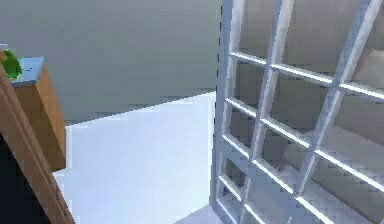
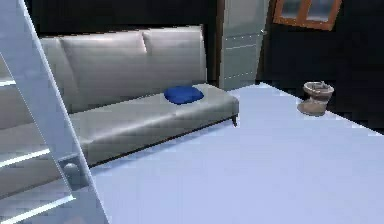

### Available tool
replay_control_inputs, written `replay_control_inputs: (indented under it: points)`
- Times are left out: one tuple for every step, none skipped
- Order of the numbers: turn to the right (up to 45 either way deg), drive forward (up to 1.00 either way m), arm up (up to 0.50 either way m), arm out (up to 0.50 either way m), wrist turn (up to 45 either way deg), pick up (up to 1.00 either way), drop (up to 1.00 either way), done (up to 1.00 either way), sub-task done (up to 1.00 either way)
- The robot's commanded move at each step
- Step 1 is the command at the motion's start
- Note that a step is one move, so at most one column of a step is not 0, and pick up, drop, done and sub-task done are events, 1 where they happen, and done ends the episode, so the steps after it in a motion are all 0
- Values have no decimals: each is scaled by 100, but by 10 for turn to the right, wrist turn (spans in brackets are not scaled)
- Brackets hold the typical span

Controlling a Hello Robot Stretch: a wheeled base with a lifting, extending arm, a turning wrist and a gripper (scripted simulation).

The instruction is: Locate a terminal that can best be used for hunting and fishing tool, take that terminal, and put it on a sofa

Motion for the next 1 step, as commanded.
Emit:
replay_control_inputs:
  points:
    - [-210,0,0,0,0,0,0,0,0]
